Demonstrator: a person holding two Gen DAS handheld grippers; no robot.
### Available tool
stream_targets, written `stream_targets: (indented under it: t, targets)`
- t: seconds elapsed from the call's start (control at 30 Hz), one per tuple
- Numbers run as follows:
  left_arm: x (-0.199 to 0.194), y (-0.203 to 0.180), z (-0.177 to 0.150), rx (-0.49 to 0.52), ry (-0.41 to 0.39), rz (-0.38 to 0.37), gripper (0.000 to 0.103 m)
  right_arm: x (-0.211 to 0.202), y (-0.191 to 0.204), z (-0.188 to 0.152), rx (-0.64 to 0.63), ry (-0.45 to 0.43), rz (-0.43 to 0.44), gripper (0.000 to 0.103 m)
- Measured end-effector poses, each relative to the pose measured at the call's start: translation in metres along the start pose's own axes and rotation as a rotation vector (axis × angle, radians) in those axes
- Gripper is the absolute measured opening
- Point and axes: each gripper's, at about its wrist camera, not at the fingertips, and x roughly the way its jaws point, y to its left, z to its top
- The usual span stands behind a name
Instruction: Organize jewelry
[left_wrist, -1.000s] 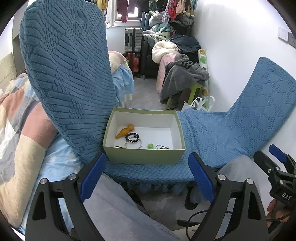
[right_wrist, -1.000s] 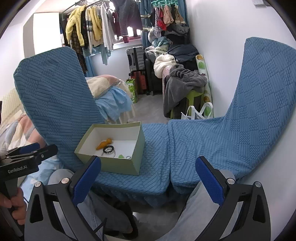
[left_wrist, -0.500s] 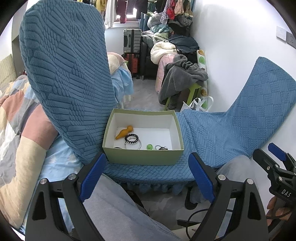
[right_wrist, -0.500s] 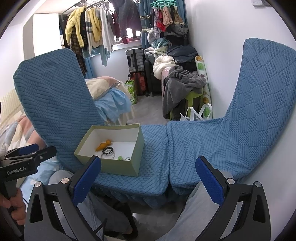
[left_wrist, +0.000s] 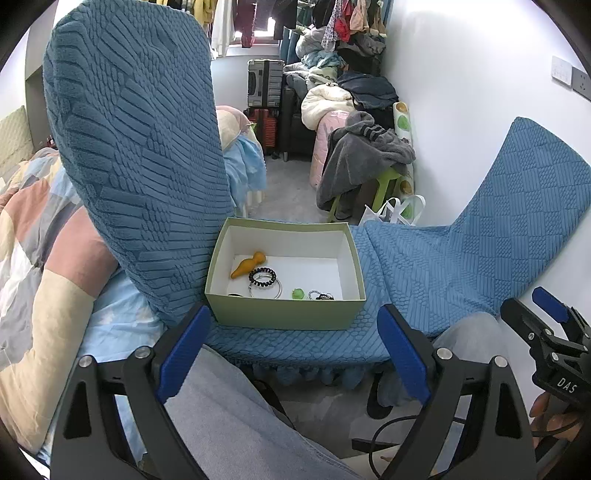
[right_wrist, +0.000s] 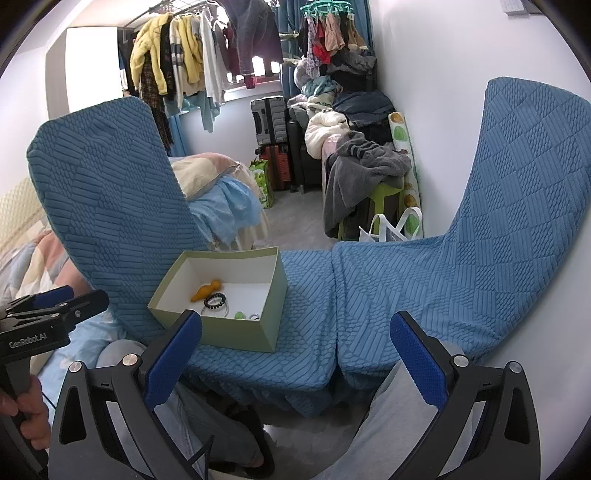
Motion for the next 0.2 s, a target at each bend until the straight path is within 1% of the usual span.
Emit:
stream_targets:
  t: [0.2]
  targets:
    - [0.001, -0.0005, 0.0002, -0.002, 0.002, -0.002, 0.092, -0.0012, -0.0033, 0.0003, 0.002, 0.003, 0.001, 0.102]
